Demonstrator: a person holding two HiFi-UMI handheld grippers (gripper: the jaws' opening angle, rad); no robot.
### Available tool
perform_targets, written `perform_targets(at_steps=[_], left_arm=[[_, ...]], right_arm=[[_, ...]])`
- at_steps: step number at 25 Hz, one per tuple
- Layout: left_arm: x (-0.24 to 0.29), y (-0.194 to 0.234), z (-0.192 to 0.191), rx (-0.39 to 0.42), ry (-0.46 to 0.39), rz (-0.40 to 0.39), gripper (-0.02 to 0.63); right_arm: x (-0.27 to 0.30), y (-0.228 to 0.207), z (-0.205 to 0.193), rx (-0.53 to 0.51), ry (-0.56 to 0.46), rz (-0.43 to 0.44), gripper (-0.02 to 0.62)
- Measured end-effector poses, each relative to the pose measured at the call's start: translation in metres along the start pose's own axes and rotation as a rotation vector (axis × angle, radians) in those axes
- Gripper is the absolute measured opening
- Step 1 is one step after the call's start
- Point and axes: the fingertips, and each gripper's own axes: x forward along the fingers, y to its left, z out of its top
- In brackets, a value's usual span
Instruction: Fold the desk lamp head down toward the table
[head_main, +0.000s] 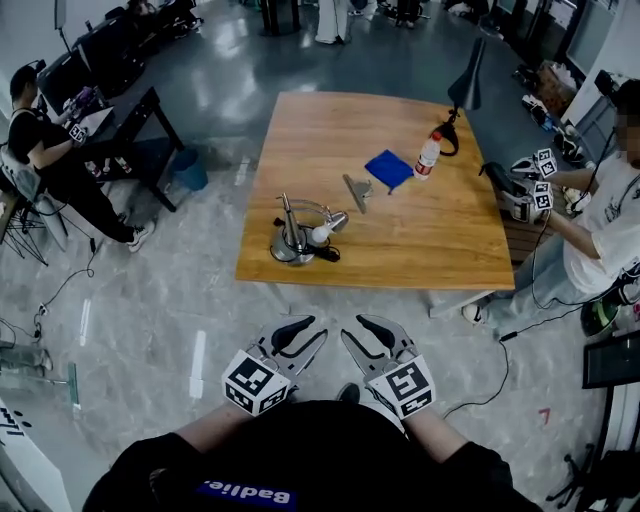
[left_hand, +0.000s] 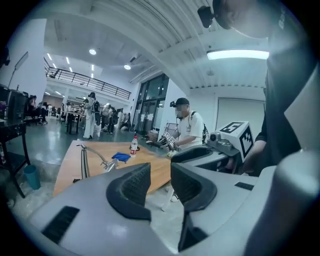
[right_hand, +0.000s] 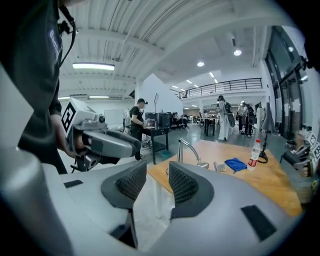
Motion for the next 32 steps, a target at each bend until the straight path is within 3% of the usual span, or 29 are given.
perform_targets(at_steps=[5, 14, 32], left_arm=[[-0.02, -0.014, 0.017, 0.053, -0.032, -0.068, 0.132], [-0.043, -0.012, 0.013, 0.048, -0.035, -0.099, 0.009], [-0.062, -0.031, 0.011, 0.043, -0.045, -0.115, 0.009]], right_arm=[[-0.007, 0.022, 0.03, 0.011, -0.104, 0.001, 0.091], [-0.007, 0.047, 0.035, 0.042, -0.151, 0.016, 0.011], [-0.016, 0.072, 0.034, 0.042, -0.145, 0.04, 0.005]])
